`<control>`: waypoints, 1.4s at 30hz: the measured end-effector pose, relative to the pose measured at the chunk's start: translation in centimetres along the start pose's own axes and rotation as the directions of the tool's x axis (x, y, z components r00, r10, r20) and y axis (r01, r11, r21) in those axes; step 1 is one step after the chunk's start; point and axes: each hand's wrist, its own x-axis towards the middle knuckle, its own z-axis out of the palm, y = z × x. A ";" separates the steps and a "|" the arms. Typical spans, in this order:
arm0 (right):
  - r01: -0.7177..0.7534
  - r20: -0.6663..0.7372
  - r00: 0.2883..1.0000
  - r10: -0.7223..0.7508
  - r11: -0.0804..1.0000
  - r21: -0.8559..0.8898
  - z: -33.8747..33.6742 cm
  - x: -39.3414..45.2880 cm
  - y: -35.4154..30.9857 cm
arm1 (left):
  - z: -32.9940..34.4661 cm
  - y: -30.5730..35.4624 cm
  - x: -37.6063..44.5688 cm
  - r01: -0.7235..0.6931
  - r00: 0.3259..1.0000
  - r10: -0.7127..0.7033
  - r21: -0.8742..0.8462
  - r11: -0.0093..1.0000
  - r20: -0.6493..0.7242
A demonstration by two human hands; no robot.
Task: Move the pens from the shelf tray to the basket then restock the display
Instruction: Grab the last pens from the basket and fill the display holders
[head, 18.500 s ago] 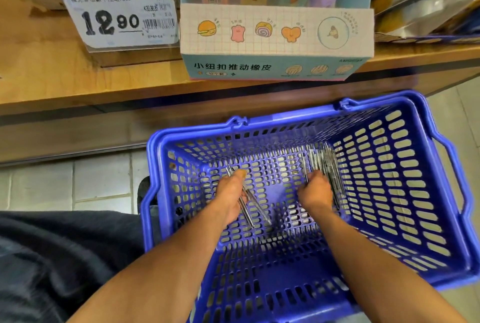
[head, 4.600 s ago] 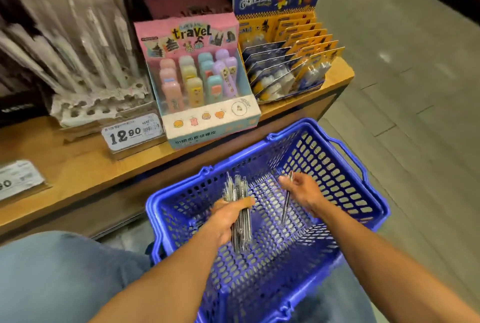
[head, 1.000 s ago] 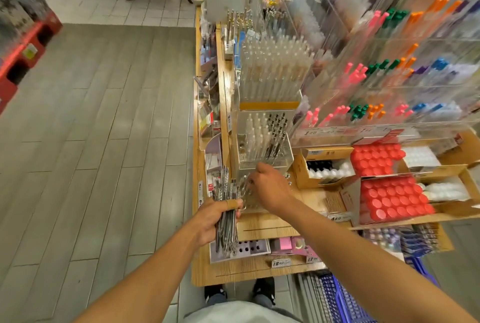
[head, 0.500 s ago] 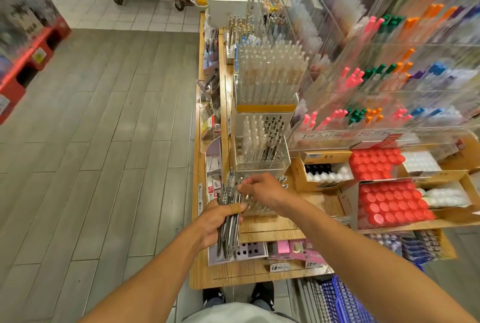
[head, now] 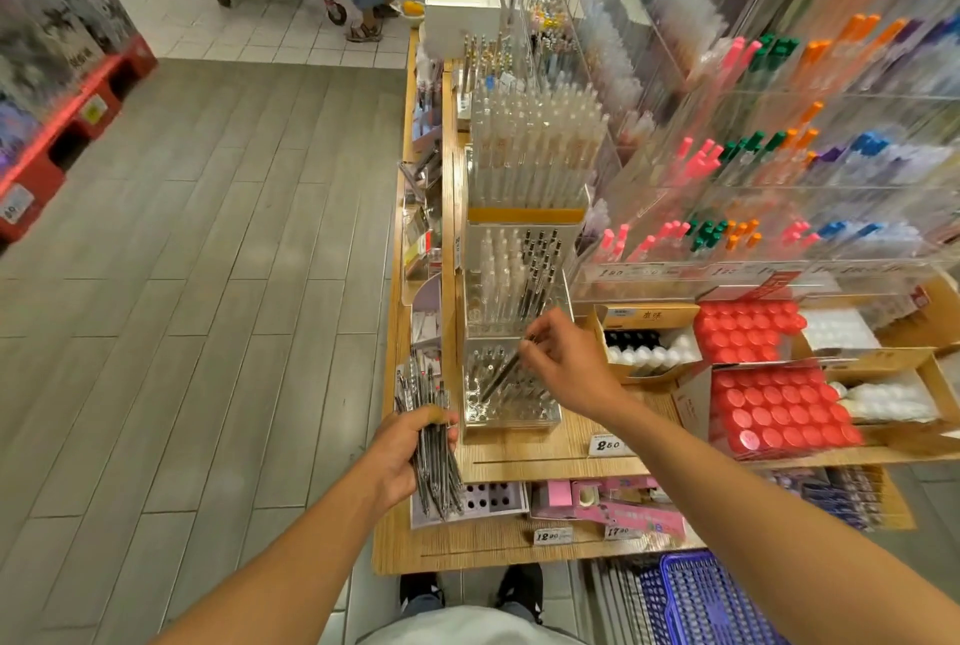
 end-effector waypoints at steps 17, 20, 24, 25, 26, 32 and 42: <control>0.278 0.178 0.958 -0.224 0.877 -0.392 4.4 2.7 -1.5 | -0.6 0.2 -0.8 0.024 0.998 -0.020 0.074 0.997 -0.056; 0.308 0.194 0.950 -0.246 0.852 -0.424 4.5 3.0 -1.2 | -0.4 0.3 -0.8 0.011 0.998 -0.007 0.069 0.998 -0.061; 0.331 0.207 0.942 -0.263 0.825 -0.457 4.6 3.0 -0.6 | -0.3 0.5 -0.8 -0.002 0.997 0.007 0.067 0.998 -0.072; 0.352 0.210 0.935 -0.285 0.808 -0.472 4.7 3.0 -0.4 | -0.3 0.5 -0.8 -0.004 0.997 0.009 0.070 0.998 -0.071; 0.374 0.213 0.927 -0.308 0.785 -0.494 4.7 3.0 -0.3 | -0.3 0.6 -0.8 -0.005 0.998 0.011 0.076 0.997 -0.069; 0.386 0.188 0.917 -0.351 0.668 -0.636 5.8 2.7 -0.2 | -0.5 0.3 -0.8 -0.021 0.997 0.031 0.138 0.990 -0.074; 0.214 0.144 0.975 -0.167 0.875 -0.434 5.6 2.3 -1.2 | 0.2 0.5 -1.1 -0.047 0.999 0.051 0.197 0.979 -0.014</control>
